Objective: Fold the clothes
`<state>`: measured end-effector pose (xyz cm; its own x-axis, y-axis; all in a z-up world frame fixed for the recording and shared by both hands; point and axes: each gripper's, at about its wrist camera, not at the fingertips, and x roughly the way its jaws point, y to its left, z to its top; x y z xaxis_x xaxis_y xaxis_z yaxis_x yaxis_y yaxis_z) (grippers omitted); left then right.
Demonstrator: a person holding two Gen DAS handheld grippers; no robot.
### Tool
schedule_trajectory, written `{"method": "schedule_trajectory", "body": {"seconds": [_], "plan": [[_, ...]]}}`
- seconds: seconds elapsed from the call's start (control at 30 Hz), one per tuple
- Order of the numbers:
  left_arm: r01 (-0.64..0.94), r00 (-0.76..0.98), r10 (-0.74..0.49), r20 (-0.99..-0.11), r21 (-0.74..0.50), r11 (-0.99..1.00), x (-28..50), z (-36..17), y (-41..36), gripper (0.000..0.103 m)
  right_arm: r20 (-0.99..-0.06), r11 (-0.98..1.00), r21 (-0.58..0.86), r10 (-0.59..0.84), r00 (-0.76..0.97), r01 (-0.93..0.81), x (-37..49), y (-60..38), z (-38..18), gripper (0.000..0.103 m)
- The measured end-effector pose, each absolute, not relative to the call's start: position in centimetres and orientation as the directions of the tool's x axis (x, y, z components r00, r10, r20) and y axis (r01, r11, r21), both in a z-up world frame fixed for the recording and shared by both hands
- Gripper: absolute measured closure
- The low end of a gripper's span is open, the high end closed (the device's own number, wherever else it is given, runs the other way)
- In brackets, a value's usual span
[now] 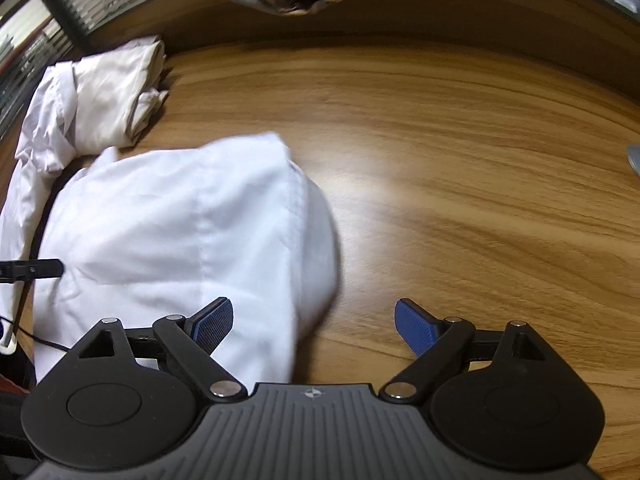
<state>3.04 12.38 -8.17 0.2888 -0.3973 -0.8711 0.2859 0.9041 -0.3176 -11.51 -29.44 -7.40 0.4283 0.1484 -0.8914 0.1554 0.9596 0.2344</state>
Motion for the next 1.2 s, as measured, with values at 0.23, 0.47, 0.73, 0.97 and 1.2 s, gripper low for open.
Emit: {"method": "schedule_trajectory", "body": {"seconds": [0.23, 0.47, 0.73, 0.97, 1.2], "plan": [[0.435, 0.268, -0.423, -0.866, -0.283, 0.855, 4.1, -6.8, 8.4, 0.006, -0.871, 0.943, 0.247, 0.116, 0.478, 0.221, -12.3, -33.3, -6.7, 0.003], [0.570, 0.247, -0.444, -0.862, -0.241, 0.785, 5.1, -5.4, 4.6, 0.019, -0.856, 0.941, 0.207, 0.040, 0.516, 0.269, -12.6, -37.5, -7.4, 0.003], [0.635, 0.224, -0.434, -0.873, -0.208, 0.745, 10.8, -4.9, 2.4, 0.028, -0.893, 0.956, 0.193, 0.079, 0.442, 0.219, -10.2, -39.1, -8.8, 0.006], [0.713, 0.163, -0.436, -0.885, -0.201, 0.672, 15.6, -6.1, -0.7, 0.046, -0.905, 0.947, 0.275, 0.198, 0.377, 0.163, -7.3, -39.6, -10.0, 0.048], [0.807, 0.086, -0.392, -0.916, -0.166, 0.566, 16.1, -7.8, -3.0, 0.101, -0.912, 0.943, 0.297, 0.232, 0.340, 0.153, -5.5, -39.4, -10.7, 0.076]]}}
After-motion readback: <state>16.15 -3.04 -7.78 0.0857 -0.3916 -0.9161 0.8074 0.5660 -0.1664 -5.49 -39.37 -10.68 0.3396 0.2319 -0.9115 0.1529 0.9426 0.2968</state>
